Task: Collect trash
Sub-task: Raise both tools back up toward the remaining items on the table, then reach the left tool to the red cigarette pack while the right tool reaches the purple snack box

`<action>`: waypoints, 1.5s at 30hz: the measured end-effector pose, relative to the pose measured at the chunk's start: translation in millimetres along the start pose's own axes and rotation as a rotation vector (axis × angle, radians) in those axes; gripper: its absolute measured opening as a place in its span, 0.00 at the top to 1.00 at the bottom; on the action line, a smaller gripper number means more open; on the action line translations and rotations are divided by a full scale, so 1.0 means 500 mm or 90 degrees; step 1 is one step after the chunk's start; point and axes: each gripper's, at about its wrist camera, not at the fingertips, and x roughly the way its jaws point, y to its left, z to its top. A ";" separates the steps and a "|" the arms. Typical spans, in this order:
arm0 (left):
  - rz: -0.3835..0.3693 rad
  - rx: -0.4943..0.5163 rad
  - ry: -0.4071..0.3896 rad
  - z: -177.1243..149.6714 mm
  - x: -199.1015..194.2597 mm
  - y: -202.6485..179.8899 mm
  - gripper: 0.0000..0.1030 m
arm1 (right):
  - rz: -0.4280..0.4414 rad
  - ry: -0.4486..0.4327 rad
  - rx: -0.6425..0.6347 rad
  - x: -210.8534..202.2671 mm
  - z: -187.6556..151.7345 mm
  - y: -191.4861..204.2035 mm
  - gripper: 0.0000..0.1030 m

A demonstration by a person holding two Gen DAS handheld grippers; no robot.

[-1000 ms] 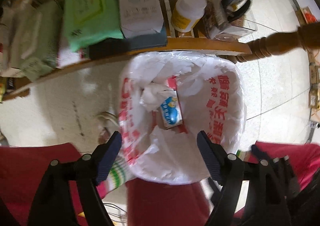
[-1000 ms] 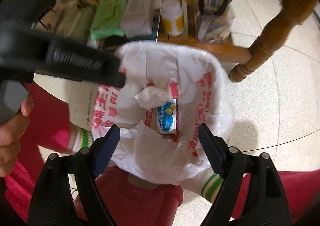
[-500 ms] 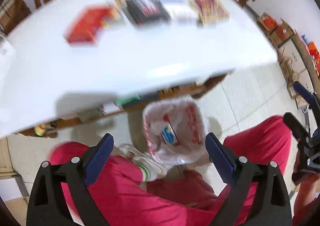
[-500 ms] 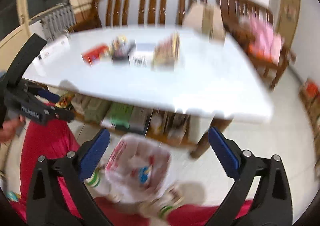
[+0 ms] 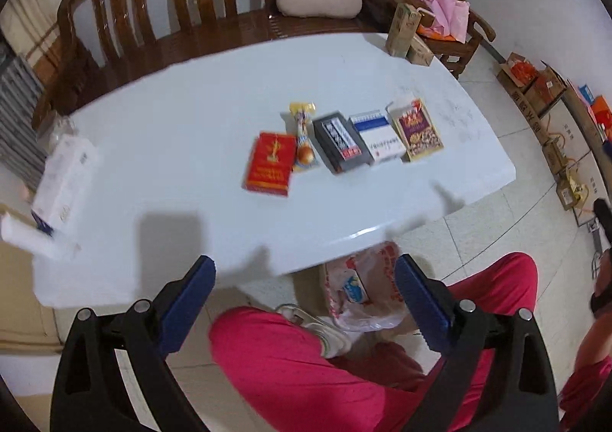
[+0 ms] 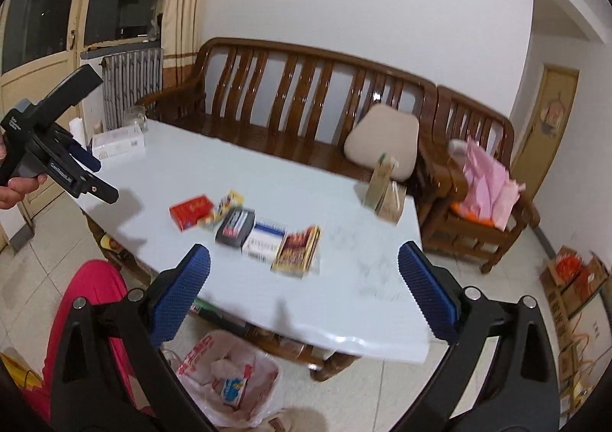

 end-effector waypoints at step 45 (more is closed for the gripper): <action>0.004 0.082 0.154 0.127 0.400 0.074 0.11 | -0.100 0.103 -0.021 0.439 -0.139 0.072 0.07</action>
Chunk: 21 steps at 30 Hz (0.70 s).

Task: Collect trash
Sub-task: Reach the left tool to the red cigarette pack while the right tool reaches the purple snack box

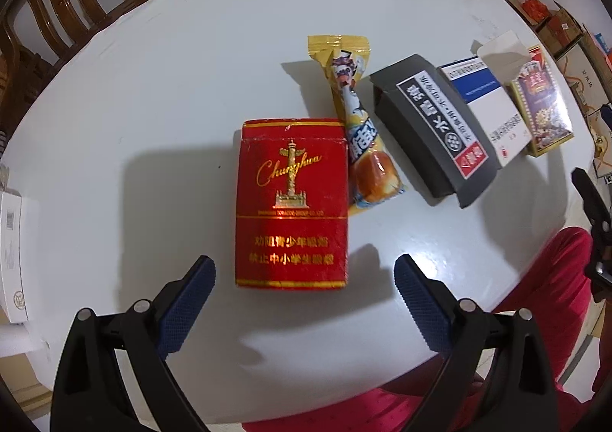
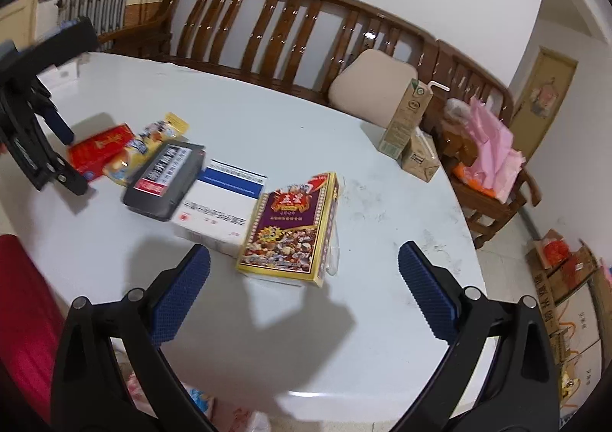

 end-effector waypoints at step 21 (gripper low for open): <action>0.008 0.027 -0.005 0.029 0.029 0.018 0.11 | -0.124 -0.037 -0.074 0.073 -0.048 0.078 0.18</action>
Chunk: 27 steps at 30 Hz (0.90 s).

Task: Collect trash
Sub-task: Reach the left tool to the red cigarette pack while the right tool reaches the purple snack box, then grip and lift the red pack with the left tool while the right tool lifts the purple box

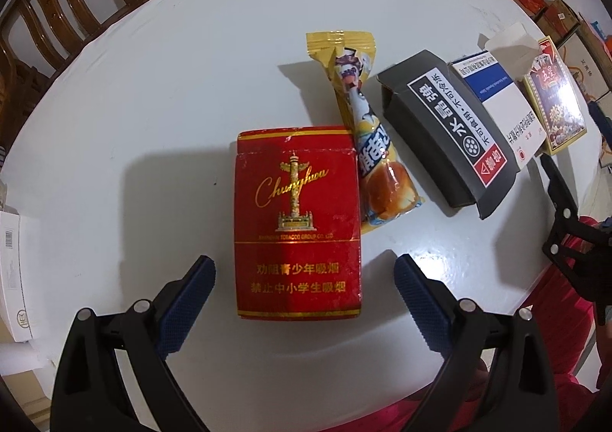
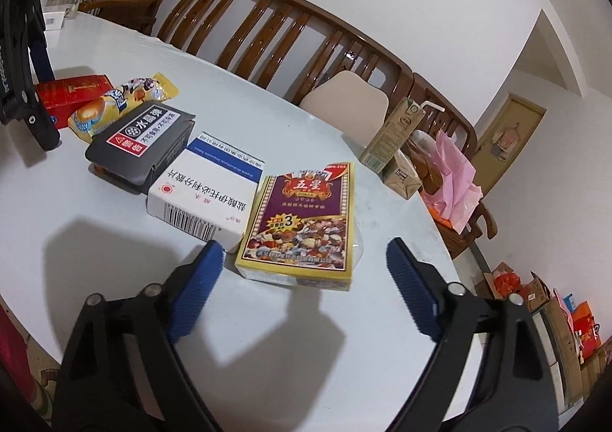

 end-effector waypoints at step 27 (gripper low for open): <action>-0.024 -0.010 -0.013 0.048 0.005 -0.012 0.46 | 0.024 0.006 0.050 0.006 -0.010 -0.022 0.40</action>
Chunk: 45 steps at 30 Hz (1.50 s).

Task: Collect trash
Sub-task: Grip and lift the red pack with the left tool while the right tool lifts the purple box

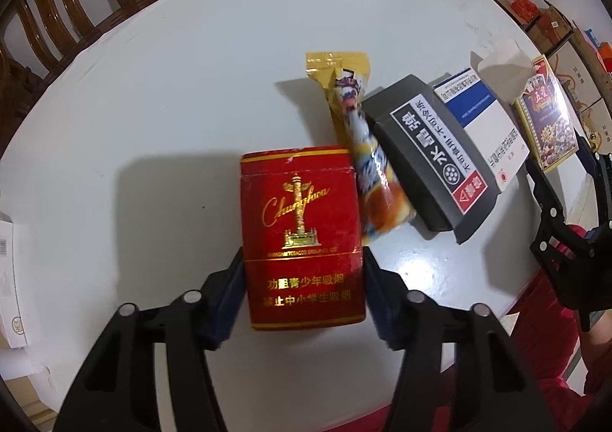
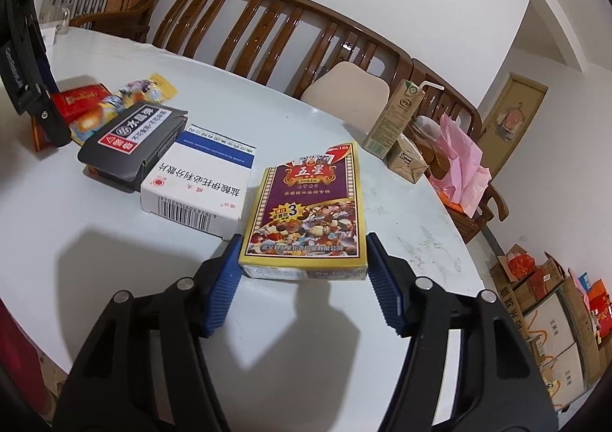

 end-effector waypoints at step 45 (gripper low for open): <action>0.017 -0.074 -0.103 -0.109 -0.180 0.002 0.47 | -0.065 -0.168 0.015 -0.229 0.100 -0.083 0.40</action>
